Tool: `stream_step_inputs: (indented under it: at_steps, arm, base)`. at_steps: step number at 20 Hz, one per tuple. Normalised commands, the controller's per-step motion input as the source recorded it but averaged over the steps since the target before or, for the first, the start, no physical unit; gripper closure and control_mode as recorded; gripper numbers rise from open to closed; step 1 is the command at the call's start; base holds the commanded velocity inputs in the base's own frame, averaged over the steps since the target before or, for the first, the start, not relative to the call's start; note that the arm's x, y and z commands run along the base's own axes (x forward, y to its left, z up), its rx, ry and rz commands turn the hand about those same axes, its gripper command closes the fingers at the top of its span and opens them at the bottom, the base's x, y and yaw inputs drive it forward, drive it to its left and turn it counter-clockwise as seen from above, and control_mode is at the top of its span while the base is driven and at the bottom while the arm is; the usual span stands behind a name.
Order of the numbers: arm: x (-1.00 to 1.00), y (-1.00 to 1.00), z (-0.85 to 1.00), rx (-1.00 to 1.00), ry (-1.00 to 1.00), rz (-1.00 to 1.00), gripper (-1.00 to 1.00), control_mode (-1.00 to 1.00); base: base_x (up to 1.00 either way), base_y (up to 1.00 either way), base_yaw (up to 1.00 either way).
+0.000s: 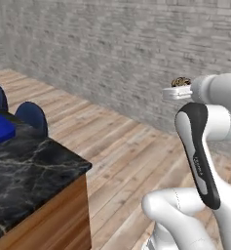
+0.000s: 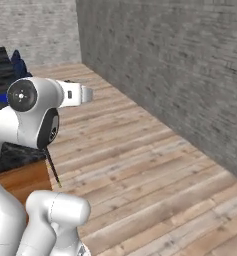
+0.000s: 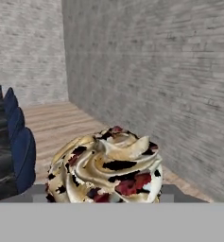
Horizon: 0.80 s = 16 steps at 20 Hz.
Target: Take the cupcakes from the fridge and place them on the empty tray on the dining counter.
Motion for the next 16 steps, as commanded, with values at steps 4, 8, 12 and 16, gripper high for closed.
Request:
stream_step_inputs:
  at_steps: [4, 8, 12, 16]
  arm:
    - [0.00, 0.00, 0.00, 0.00, 0.00, 0.00, 1.00, 1.00]
    - [0.00, 0.00, 0.00, 0.00, 0.00, 0.00, 1.00, 1.00]
    - [0.00, 0.00, 0.00, 0.00, 0.00, 0.00, 1.00, 1.00]
    - [0.00, 0.00, 0.00, 0.00, 0.00, 0.00, 1.00, 1.00]
  base:
    - [1.00, -0.64, 0.62]
    - [1.00, -0.59, 0.65]
    - [1.00, -0.57, 0.66]
    - [1.00, -0.47, 0.68]
